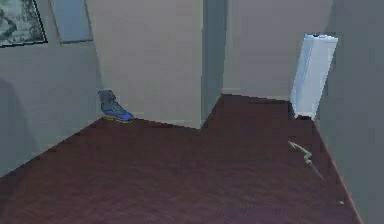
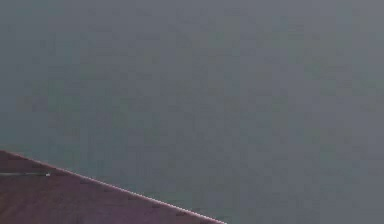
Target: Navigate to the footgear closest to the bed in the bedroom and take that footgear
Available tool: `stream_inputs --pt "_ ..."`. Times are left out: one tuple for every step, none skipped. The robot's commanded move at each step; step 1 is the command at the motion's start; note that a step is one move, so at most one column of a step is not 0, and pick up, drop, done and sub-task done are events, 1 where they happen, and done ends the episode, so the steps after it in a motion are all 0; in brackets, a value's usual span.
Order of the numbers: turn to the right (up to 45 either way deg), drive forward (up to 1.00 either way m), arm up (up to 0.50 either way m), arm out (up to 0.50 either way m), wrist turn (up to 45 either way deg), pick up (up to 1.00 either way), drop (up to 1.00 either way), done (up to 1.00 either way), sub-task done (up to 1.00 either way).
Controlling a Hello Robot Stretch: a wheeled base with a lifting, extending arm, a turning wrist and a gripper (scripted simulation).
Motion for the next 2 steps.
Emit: stream_inputs --pt "45.0 0.00 0.00 0.00 0.0 0.00 0.00 0.00 0.00" --pt "9.0 0.00 0.00 0.00 0.0 0.00 0.00 0.00 0.00"
